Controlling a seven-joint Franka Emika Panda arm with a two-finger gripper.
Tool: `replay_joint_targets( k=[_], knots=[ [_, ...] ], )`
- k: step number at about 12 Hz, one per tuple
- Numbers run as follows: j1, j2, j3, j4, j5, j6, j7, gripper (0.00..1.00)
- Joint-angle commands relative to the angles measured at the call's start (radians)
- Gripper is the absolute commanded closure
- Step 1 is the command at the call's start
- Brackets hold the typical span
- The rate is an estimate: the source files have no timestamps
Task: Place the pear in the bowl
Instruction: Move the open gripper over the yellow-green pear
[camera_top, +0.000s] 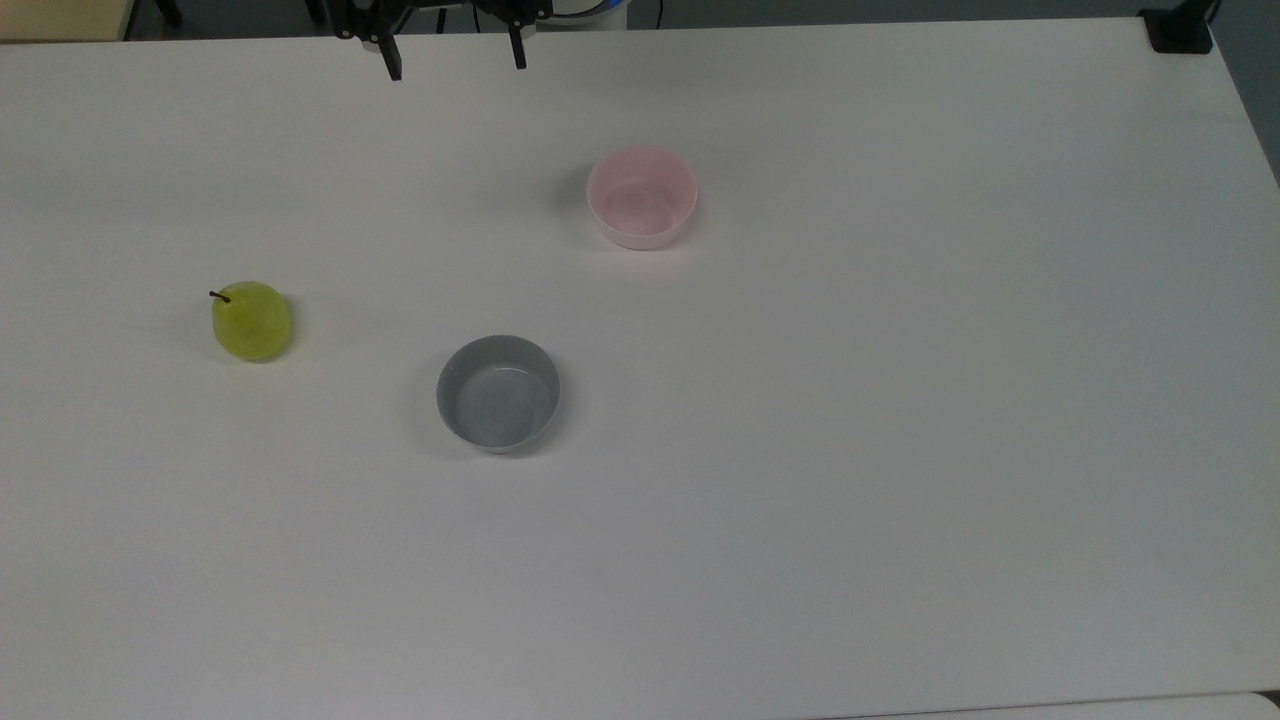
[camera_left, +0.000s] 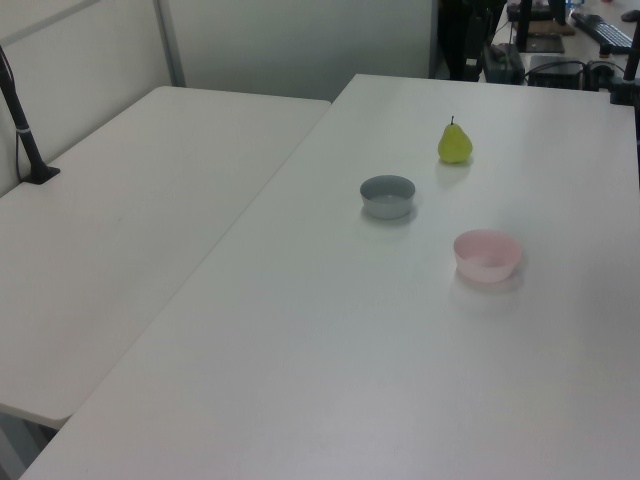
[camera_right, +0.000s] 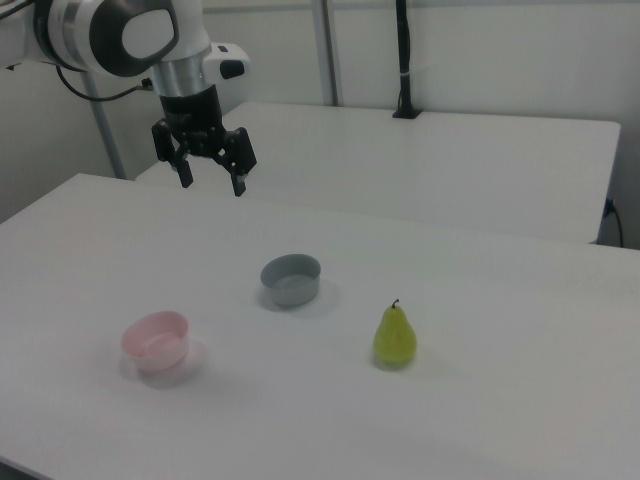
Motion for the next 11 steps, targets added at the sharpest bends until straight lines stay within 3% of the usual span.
replay_joint_targets(
  k=[1, 11],
  knots=[
    [-0.005, -0.018, 0.011, -0.009, -0.014, -0.019, 0.016, 0.0],
    [-0.016, -0.018, 0.006, 0.0, -0.015, -0.022, -0.005, 0.0]
  ],
)
